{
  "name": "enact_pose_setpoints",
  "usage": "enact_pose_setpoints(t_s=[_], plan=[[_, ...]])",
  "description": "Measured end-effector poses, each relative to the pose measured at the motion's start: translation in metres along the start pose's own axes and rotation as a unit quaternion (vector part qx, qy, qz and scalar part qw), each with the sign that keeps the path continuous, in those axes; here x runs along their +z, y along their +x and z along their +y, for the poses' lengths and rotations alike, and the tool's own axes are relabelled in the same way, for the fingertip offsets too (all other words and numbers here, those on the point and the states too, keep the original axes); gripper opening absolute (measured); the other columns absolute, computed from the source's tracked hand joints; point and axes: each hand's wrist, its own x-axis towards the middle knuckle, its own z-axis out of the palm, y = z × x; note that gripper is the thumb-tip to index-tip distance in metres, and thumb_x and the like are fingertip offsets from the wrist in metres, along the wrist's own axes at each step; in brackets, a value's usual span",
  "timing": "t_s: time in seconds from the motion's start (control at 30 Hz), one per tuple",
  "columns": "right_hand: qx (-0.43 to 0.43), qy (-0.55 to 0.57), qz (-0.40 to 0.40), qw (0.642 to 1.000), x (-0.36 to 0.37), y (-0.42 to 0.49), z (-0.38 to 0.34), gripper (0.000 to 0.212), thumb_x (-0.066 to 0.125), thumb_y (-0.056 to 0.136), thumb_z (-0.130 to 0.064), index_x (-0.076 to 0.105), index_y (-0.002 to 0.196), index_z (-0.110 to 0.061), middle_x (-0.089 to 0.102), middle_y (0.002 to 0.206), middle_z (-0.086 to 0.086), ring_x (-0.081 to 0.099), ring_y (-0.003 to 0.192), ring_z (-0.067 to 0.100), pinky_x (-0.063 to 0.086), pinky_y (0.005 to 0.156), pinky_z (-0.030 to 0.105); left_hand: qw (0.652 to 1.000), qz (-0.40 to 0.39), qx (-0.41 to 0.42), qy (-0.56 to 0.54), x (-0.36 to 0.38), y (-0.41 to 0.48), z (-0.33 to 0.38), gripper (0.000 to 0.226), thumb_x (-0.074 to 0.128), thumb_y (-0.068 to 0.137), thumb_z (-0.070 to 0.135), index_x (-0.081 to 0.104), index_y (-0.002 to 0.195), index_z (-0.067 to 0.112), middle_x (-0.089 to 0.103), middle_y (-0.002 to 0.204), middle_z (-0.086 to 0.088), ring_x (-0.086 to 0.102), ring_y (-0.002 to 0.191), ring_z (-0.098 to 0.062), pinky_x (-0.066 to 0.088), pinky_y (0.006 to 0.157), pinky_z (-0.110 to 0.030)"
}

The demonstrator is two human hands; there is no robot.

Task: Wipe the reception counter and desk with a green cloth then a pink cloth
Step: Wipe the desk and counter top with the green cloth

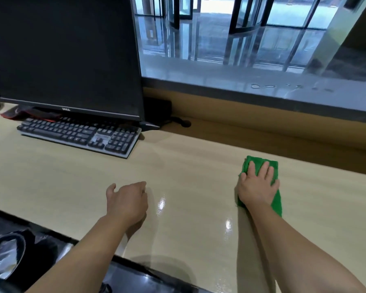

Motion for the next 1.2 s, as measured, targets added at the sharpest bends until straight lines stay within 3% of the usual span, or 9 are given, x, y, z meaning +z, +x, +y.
enact_pose_setpoints(t_s=[0.2,0.33,0.53,0.63,0.77,0.9,0.97,1.07,1.2], plan=[[-0.125,0.013,-0.038,0.991,0.009,-0.014,-0.102,0.057,0.017,0.104,-0.039,-0.001,0.157,-0.026,-0.02,0.161,0.012,-0.016,0.149,0.028,-0.002,0.119,0.051,1.0,-0.011,0.025,-0.011,-0.007,0.018,0.015,0.034,0.035,0.097,0.023,0.055,0.124,0.024,0.069,0.106,0.006,0.059,0.109,-0.014,0.007,0.113,-0.037],[-0.266,-0.018,-0.089,0.96,0.014,-0.027,-0.16,0.057,0.016,0.105,-0.04,-0.007,0.156,-0.027,-0.026,0.158,0.011,-0.022,0.147,0.029,-0.007,0.119,0.051,0.998,-0.021,0.05,-0.015,-0.01,0.031,0.025,0.038,0.037,0.098,0.026,0.048,0.133,0.031,0.065,0.116,0.009,0.055,0.117,-0.012,0.007,0.114,-0.039],[-0.422,-0.056,-0.084,0.901,0.02,-0.003,-0.184,0.054,0.018,0.104,-0.047,0.004,0.155,-0.037,-0.018,0.162,0.001,-0.015,0.149,0.019,-0.011,0.12,0.041,0.996,-0.013,0.086,0.0,-0.012,0.06,0.029,0.017,0.04,0.094,0.022,0.052,0.102,0.032,0.06,0.091,0.01,0.057,0.105,-0.013,0.015,0.11,-0.04],[-0.393,-0.056,-0.06,0.916,0.014,0.03,-0.166,0.055,0.018,0.103,-0.05,0.005,0.155,-0.037,-0.013,0.163,0.002,-0.011,0.15,0.018,-0.008,0.121,0.041,0.994,-0.029,0.104,0.002,-0.011,0.078,0.033,0.014,0.04,0.094,0.021,0.051,0.099,0.028,0.06,0.092,0.008,0.058,0.102,-0.016,0.014,0.111,-0.041],[-0.239,-0.048,-0.039,0.969,0.002,0.073,-0.126,0.056,0.017,0.103,-0.047,0.007,0.156,-0.033,0.005,0.164,0.007,0.005,0.15,0.025,0.002,0.12,0.043,0.991,-0.039,0.125,0.01,-0.014,0.099,0.031,0.011,0.038,0.095,0.02,0.047,0.094,0.026,0.053,0.084,0.009,0.059,0.098,-0.015,0.013,0.114,-0.041],[-0.103,-0.045,-0.035,0.993,-0.006,0.088,-0.101,0.056,0.015,0.103,-0.045,0.01,0.156,-0.029,0.007,0.163,0.012,0.01,0.149,0.03,0.01,0.119,0.045,0.99,-0.043,0.131,0.009,-0.019,0.114,0.025,0.036,0.037,0.098,0.023,0.045,0.132,0.028,0.062,0.117,0.009,0.057,0.111,-0.012,0.007,0.115,-0.037],[-0.069,-0.03,-0.031,0.997,-0.002,0.081,-0.115,0.056,0.017,0.103,-0.043,0.01,0.156,-0.027,0.003,0.164,0.012,0.004,0.15,0.03,0.007,0.12,0.045,0.99,-0.044,0.137,0.01,-0.022,0.12,0.023,0.04,0.037,0.098,0.024,0.042,0.138,0.028,0.06,0.126,0.008,0.056,0.114,-0.012,0.006,0.116,-0.038],[-0.105,-0.017,-0.028,0.994,0.01,0.058,-0.152,0.056,0.019,0.103,-0.042,0.006,0.156,-0.028,-0.005,0.164,0.01,-0.005,0.151,0.027,0.001,0.121,0.045,0.989,-0.029,0.142,0.012,-0.028,0.128,0.023,0.035,0.037,0.097,0.022,0.047,0.131,0.026,0.061,0.123,0.006,0.058,0.111,-0.014,0.009,0.116,-0.038],[-0.296,-0.018,-0.039,0.954,0.018,0.024,-0.203,0.055,0.02,0.104,-0.043,0.006,0.156,-0.031,-0.015,0.162,0.006,-0.013,0.15,0.024,-0.005,0.12,0.044,0.991,-0.016,0.131,0.004,-0.033,0.135,0.022,0.033,0.037,0.095,0.02,0.049,0.124,0.028,0.067,0.106,0.005,0.06,0.105,-0.014,0.013,0.113,-0.038]])
